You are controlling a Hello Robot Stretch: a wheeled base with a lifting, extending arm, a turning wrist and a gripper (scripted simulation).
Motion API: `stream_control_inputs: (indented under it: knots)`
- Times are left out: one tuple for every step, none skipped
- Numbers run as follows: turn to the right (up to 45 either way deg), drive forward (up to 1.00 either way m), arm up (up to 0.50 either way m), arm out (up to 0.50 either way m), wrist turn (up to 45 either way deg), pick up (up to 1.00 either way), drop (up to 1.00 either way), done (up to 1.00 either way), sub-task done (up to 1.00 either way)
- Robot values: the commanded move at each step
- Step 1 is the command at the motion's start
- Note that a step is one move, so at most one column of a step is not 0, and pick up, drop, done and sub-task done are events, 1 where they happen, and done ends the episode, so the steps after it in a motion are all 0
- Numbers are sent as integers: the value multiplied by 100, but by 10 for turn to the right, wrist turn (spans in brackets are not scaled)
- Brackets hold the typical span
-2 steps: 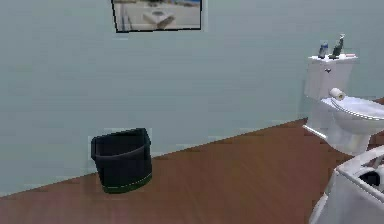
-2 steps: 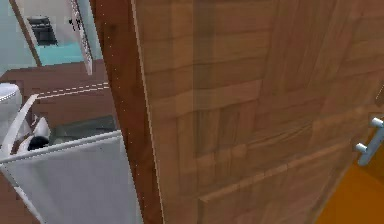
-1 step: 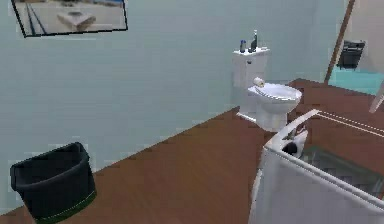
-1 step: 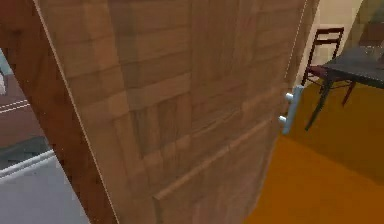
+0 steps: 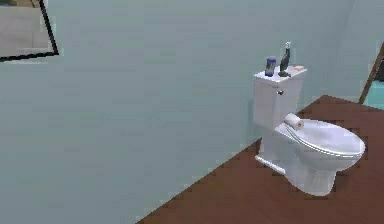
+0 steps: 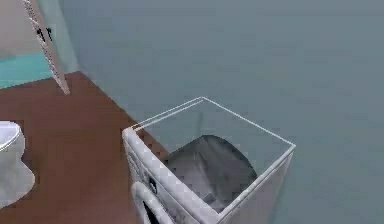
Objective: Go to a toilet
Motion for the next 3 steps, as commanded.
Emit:
stream_control_inputs:
  knots:
    - [270, 0, 0, 0, 0, 0, 0, 0, 0]
    - [0, 5, 0, 0, 0, 0, 0, 0, 0]
    - [180, 0, 0, 0, 0, 0, 0, 0, 0]
